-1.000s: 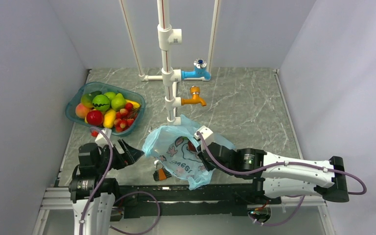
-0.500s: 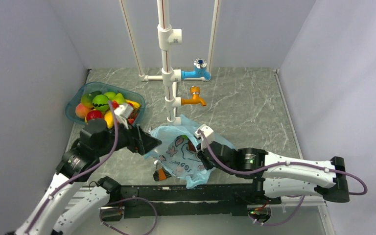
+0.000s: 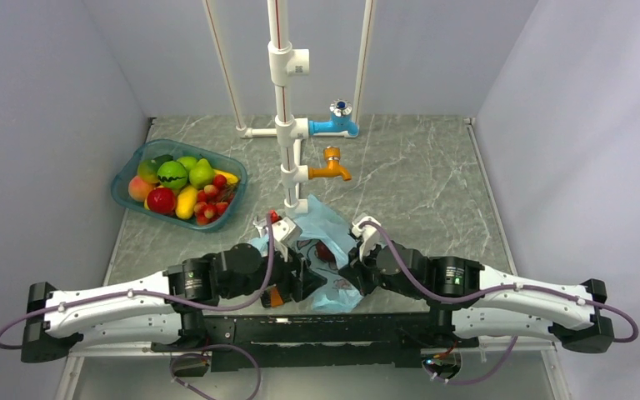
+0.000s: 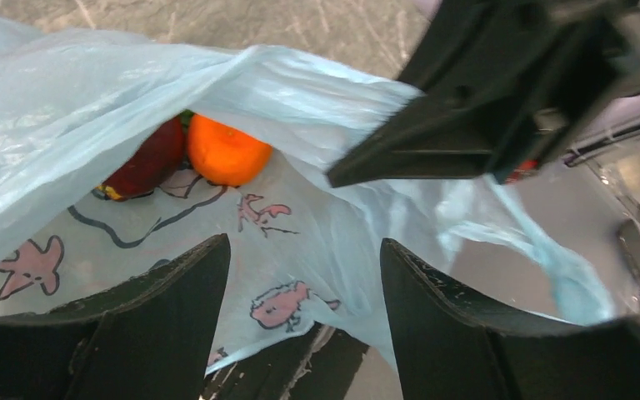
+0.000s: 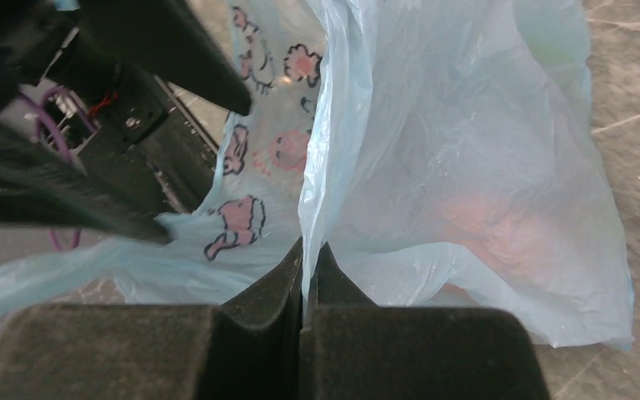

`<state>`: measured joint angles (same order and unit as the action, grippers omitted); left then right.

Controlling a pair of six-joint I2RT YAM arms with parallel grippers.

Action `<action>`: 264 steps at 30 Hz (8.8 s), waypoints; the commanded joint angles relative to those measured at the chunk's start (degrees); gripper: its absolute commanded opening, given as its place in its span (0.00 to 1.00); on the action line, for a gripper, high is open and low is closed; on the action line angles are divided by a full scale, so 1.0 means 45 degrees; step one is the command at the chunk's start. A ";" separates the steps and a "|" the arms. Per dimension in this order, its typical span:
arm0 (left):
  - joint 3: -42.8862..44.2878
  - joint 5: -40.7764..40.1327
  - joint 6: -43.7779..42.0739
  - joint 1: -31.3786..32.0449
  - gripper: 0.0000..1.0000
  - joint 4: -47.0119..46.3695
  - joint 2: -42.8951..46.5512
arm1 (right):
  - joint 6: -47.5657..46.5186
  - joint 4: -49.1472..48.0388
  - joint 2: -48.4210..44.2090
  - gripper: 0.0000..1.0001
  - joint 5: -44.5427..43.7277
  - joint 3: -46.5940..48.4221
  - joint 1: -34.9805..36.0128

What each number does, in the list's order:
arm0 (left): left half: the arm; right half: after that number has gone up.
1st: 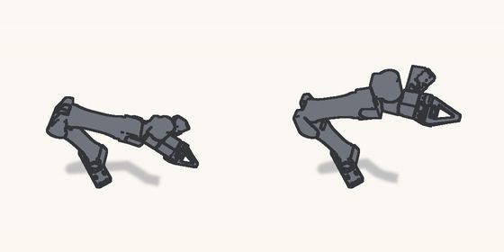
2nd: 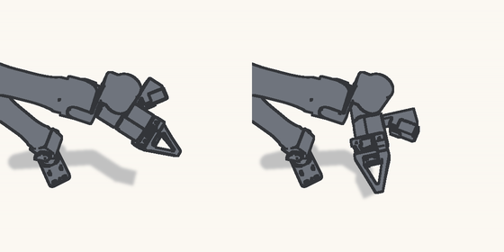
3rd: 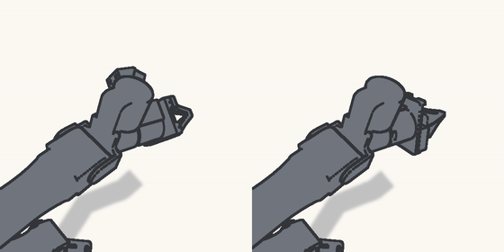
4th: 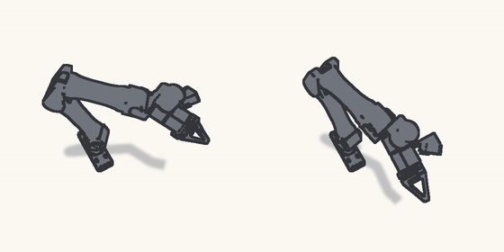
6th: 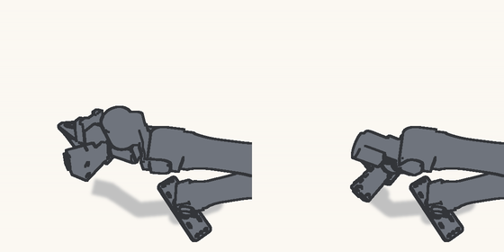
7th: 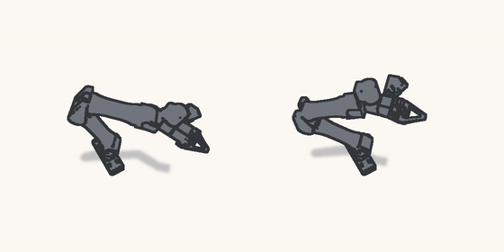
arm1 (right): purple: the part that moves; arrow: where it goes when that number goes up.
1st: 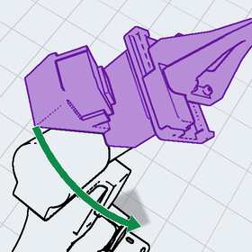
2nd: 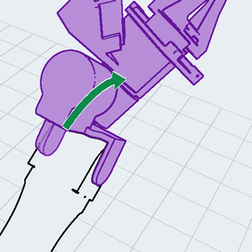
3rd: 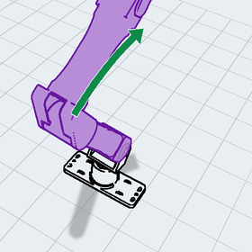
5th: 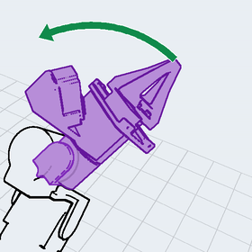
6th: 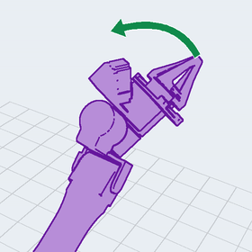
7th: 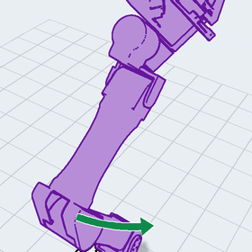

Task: Take the fake fruits out of the plastic bag
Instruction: Take out the fake fruit from the plastic bag, then place the fake fruit in the bin.

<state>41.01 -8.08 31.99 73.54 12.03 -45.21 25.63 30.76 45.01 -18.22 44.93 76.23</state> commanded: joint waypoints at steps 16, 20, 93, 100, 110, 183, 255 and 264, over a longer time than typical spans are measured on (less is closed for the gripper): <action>-0.3785 -0.3255 0.4306 0.0709 0.75 -0.0365 0.3103 | 0.0155 -0.3424 0.0594 0.00 0.3980 0.0141 0.0068; -0.4170 -0.4092 0.4865 0.0709 0.68 -0.1391 0.2137 | 0.0608 -0.2496 -0.0124 0.00 0.3318 0.0187 0.0073; -0.0245 -0.6772 0.2791 0.2125 0.59 -0.3168 -0.6417 | 0.5135 0.2045 -0.2287 0.00 -0.2748 -0.1098 0.1807; 0.0438 -0.6683 0.3103 0.1251 0.70 -0.3261 -0.7273 | 0.5060 0.1734 -0.2060 0.00 -0.2415 -0.1088 0.1801; 0.2330 -0.6809 0.2805 0.0734 0.99 -0.1756 -0.9215 | 0.5076 0.1766 -0.2371 0.00 -0.2280 -0.1291 0.1802; 0.1758 -0.6717 0.1849 0.1132 0.39 0.3997 0.2869 | 0.4336 0.1308 -0.1582 0.00 -0.2495 -0.1670 0.1782; 0.3408 -0.1750 -0.4817 -1.6303 0.99 0.1598 -0.6860 | 0.4917 0.3028 -0.1699 0.00 -0.2709 -0.0363 0.1789; 0.2423 -0.1962 -0.4073 -1.6303 0.99 0.2018 -0.4411 | 0.4712 0.2753 -0.1833 0.00 -0.2593 -0.0483 0.1777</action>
<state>53.56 -15.09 10.83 0.19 20.69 -71.85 47.13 44.66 37.80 -29.93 41.21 84.09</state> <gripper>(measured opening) 0.994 0.008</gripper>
